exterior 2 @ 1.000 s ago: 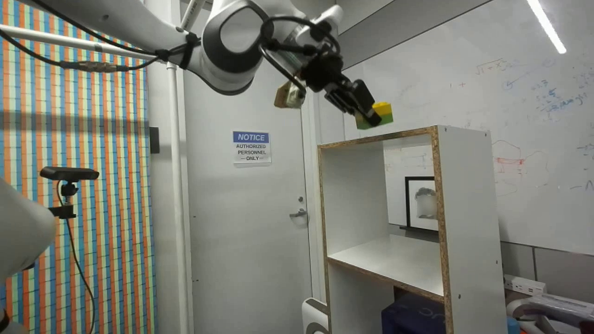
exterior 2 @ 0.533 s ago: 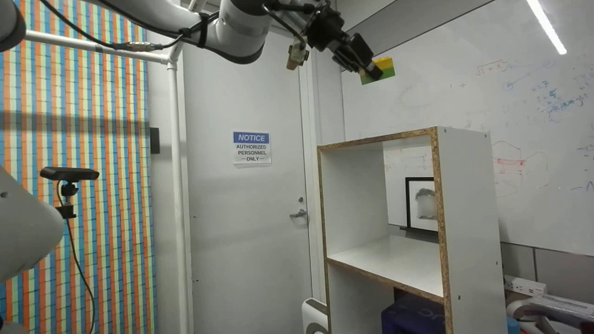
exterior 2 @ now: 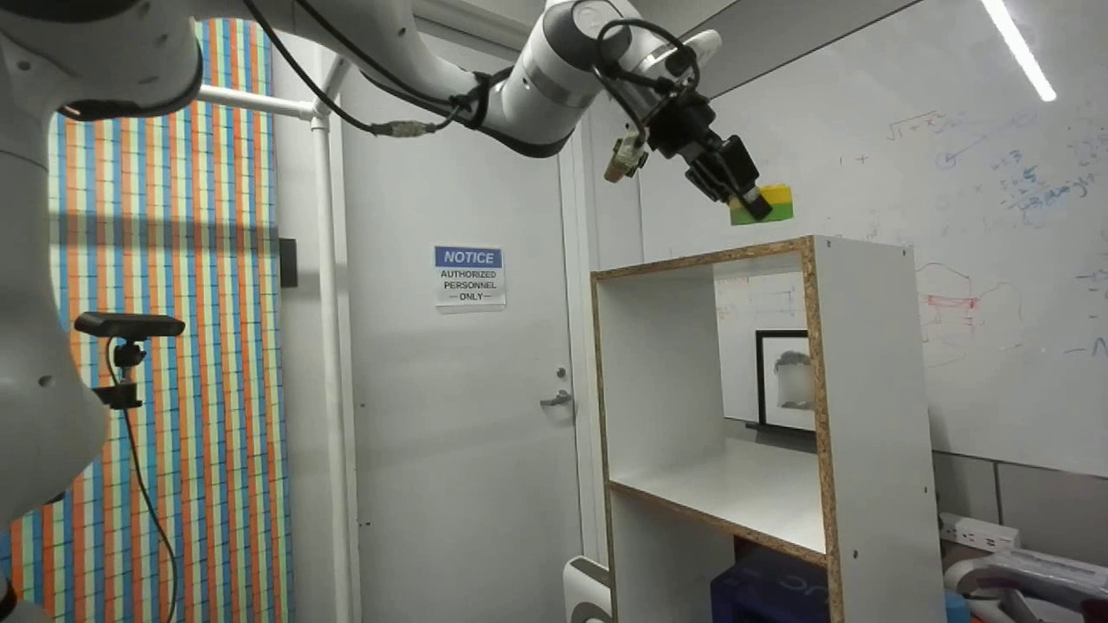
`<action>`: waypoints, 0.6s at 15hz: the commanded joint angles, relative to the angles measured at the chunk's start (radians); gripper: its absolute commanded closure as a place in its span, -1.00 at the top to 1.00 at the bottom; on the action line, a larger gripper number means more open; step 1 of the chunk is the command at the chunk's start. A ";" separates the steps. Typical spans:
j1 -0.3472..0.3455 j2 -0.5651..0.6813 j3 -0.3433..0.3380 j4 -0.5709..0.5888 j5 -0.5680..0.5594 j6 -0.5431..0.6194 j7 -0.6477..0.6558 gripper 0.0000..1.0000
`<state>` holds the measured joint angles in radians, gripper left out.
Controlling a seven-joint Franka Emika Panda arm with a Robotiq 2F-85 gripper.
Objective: Pick up the sponge and put it on top of the counter
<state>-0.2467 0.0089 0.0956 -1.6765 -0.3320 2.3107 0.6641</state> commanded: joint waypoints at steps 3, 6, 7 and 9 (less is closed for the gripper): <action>0.123 0.052 -0.093 0.139 0.040 -0.069 -0.029 0.50; 0.154 -0.038 -0.102 0.090 0.082 -0.044 -0.075 0.97; 0.160 -0.084 -0.099 0.049 0.123 -0.036 -0.109 1.00; 0.178 -0.181 -0.090 -0.035 0.190 -0.045 -0.144 1.00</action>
<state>-0.1038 -0.0229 0.0119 -1.5864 -0.2315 2.2774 0.5911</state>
